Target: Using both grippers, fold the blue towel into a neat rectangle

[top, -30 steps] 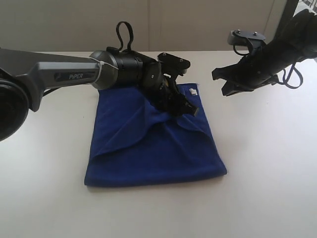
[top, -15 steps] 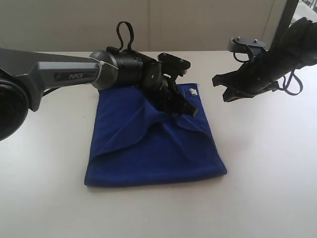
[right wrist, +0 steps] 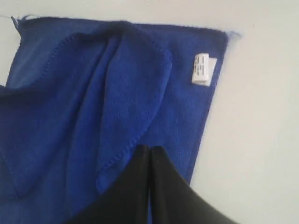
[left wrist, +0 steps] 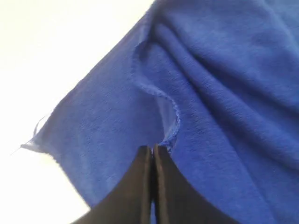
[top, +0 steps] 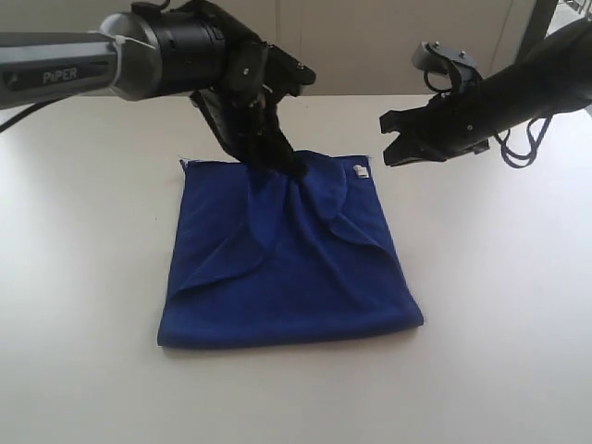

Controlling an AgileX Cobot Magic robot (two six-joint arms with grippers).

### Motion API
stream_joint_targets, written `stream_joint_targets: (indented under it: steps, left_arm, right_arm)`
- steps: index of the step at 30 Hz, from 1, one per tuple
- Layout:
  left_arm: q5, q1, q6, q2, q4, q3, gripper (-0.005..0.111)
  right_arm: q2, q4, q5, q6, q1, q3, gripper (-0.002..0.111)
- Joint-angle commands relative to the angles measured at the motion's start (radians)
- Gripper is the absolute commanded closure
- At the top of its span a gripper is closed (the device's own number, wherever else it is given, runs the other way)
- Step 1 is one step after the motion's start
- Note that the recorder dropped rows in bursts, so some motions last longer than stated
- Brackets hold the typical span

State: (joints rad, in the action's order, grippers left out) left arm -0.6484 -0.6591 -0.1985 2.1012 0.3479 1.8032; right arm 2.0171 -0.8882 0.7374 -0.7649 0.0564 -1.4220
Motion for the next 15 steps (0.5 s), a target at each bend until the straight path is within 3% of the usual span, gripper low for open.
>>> stream_joint_targets:
  steps: [1, 6, 12, 15]
  left_arm:
    - [-0.045, 0.048, -0.005, -0.013, 0.011, 0.001, 0.107]
    - [-0.062, 0.089, 0.018, -0.013, 0.011, 0.001, 0.107]
    - [-0.062, 0.123, 0.041, -0.013, 0.016, 0.001, 0.107]
    - [-0.062, 0.138, 0.043, -0.013, 0.016, 0.001, 0.107]
  right_arm:
    - [0.042, -0.012, -0.073, -0.019, -0.055, -0.067, 0.108]
    - [0.142, -0.017, -0.155, -0.014, -0.104, -0.147, 0.107]
    - [0.242, -0.058, -0.177, 0.013, -0.108, -0.212, 0.089]
    - [0.271, -0.071, -0.184, 0.006, -0.114, -0.232, 0.086]
